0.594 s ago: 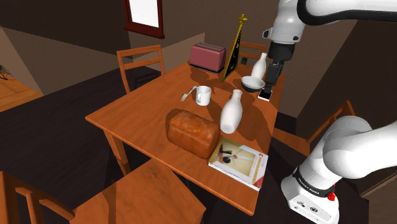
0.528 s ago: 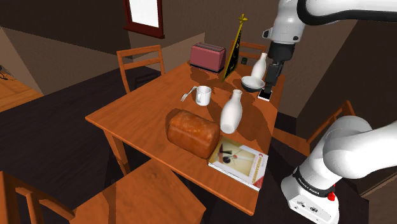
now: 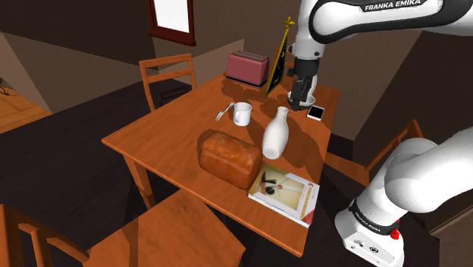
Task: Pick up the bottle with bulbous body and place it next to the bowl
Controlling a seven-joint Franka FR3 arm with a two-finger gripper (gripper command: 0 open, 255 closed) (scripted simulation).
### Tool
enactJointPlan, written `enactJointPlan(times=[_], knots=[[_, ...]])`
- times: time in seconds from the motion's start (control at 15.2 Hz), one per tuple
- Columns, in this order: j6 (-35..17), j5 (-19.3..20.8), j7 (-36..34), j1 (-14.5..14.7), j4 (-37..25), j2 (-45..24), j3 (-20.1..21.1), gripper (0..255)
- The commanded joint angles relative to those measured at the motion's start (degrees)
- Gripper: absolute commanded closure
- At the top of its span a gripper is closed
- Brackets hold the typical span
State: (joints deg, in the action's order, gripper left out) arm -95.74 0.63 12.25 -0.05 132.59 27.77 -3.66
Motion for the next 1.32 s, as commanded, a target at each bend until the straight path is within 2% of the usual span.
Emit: enactJointPlan(times=[0.0, 0.4, 0.86, 1.25], knots=[[-2.2, 0.7, 0.7, -0.1, -1.9, -4.7, -0.3, 0], [-6.4, 2.1, 2.1, -0.5, -9.6, -18.3, -1.0, 0], [-11.9, 2.3, 2.1, -0.6, -4.5, -18.6, -1.2, 0], [-12.3, 2.3, 2.1, -0.6, -4.1, -18.7, -1.2, 0]])
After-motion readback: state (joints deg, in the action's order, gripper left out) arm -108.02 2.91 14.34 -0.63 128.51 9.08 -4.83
